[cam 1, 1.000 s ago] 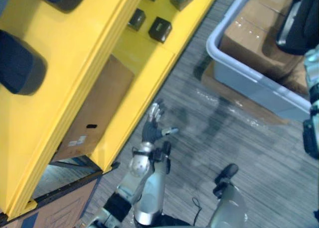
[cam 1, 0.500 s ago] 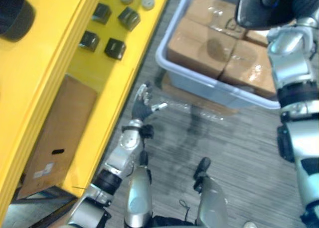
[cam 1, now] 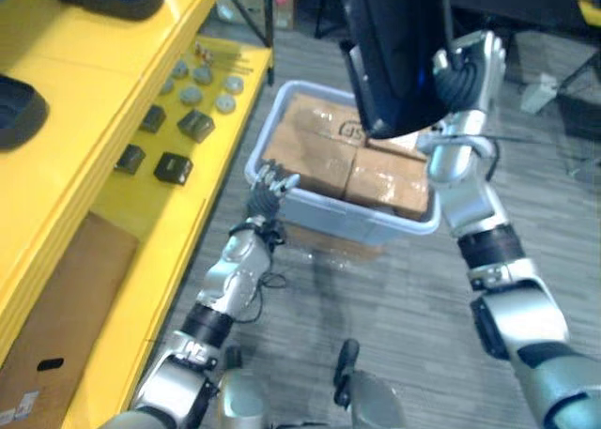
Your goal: Walk over and take plastic housings, then place them on the shelf
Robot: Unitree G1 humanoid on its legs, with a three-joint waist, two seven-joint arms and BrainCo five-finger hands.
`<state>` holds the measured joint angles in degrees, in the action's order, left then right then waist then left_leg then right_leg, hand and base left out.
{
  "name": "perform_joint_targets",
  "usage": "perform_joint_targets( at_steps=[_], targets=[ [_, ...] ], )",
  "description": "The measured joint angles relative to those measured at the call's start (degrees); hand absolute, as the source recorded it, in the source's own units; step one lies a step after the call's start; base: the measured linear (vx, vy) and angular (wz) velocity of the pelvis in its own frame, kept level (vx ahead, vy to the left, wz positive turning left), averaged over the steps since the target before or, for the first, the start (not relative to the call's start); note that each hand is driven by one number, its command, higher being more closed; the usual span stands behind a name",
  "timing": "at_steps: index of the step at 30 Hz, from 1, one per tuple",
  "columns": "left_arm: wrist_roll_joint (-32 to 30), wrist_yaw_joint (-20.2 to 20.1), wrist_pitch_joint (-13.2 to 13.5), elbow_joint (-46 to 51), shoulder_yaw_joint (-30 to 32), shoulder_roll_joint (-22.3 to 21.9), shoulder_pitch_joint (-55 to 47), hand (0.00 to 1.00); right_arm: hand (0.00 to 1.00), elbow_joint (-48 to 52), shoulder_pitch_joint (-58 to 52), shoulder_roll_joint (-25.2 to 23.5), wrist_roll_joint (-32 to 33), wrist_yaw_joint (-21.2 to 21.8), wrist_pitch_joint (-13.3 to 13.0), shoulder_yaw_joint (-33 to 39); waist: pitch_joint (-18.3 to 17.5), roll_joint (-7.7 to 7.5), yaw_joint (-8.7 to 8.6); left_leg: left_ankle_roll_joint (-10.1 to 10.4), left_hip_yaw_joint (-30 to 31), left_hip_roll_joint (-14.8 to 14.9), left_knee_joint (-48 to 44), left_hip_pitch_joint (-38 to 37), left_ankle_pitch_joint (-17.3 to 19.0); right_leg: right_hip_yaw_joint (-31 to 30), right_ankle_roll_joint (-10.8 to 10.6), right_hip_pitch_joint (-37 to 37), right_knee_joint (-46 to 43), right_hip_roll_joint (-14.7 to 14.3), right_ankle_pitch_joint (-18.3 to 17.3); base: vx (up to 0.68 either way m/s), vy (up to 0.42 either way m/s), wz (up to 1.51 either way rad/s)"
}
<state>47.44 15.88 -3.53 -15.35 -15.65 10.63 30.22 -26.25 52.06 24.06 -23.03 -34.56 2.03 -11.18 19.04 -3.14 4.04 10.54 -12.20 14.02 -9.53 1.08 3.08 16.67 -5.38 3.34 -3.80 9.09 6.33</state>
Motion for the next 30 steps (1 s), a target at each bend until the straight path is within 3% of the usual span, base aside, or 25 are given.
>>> perform_joint_targets(
  at_steps=[7,15,30],
  targets=[
    [1.4,1.5,-0.7,-2.3,1.0,-1.6,0.0,0.00,1.00,1.5,-5.1,-2.5,-0.9,2.4,-2.0,-2.9,-2.9,-0.30,-0.07,0.0,-0.1,-0.4,0.7,-1.8,0.0,0.4,-0.3,-3.7,4.6,-0.3,2.3,-0.01,0.006,0.00],
    [-5.3,1.3,-2.5,-3.2,0.7,-2.3,0.0,0.00,1.00,1.8,-8.2,-5.2,-2.3,3.5,-3.5,-7.0,-5.5,-1.22,-0.08,0.0,0.0,-0.8,1.1,-2.1,-0.2,0.5,-0.4,-4.7,6.4,-0.3,3.4,0.00,0.002,0.00],
    [-7.5,1.4,-2.9,-4.1,-1.3,-4.4,-0.6,0.00,1.00,3.0,-11.0,-10.3,-2.3,6.0,-5.9,-13.0,-8.2,-1.47,-0.05,-0.1,0.6,-1.2,0.9,-2.1,-0.1,0.7,-0.5,-5.7,8.2,-0.3,4.3,0.00,0.004,0.01]
  ],
)
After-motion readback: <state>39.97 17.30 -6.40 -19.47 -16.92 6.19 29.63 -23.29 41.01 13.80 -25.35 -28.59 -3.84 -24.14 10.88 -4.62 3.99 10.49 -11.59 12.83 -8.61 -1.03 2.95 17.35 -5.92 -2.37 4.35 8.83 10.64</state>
